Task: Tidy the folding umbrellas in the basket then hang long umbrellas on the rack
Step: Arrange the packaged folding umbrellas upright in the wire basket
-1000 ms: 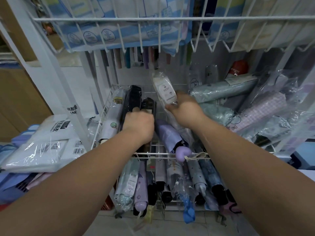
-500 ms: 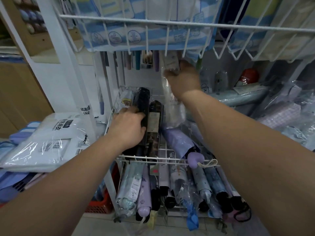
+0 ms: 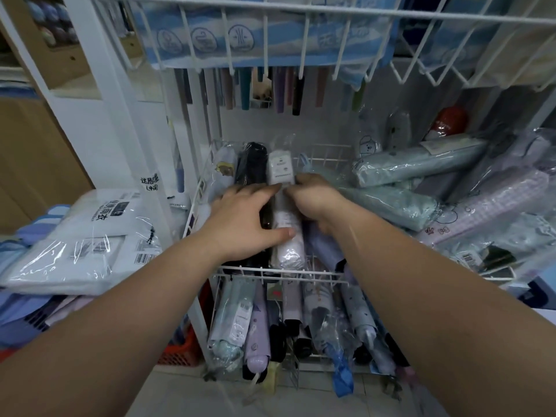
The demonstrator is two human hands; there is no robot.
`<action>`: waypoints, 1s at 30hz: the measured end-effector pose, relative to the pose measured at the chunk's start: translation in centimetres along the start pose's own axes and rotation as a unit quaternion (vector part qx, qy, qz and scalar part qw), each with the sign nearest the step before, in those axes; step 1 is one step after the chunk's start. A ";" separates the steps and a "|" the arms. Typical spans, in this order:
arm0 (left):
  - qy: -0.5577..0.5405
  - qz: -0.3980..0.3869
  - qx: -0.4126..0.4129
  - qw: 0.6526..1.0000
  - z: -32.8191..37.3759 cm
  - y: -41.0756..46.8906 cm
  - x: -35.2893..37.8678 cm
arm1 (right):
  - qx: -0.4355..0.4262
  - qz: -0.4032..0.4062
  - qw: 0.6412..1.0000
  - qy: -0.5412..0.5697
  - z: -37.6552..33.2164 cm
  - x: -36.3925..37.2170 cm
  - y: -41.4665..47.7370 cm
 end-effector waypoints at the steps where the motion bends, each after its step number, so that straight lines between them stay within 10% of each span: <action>1: 0.014 -0.002 0.001 1.000 0.0 0.0 0.0 | -0.005 -0.028 0.999 -0.039 -0.1 0.2 -0.2; 13: 0.044 -0.007 -0.001 0.999 -0.2 1.0 -0.6 | 0.013 -0.046 0.998 0.043 -1.7 0.3 -1.0; 21: 0.159 -0.081 0.021 0.984 0.6 1.5 -0.2 | -0.110 -0.031 0.932 -0.343 -1.9 -2.4 -1.4; 30: 0.123 -0.030 0.057 0.990 3.1 1.8 -0.6 | -0.155 0.053 0.870 -0.465 0.5 -7.9 -4.6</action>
Point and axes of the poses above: each hand's wrist, its own y-axis towards the middle knuckle, its own x-axis out of the palm, z = x × y, the point moved 5 cm from there along y, towards the middle knuckle, and after that the axes turned 2 degrees about y, right-handed, at the moved point
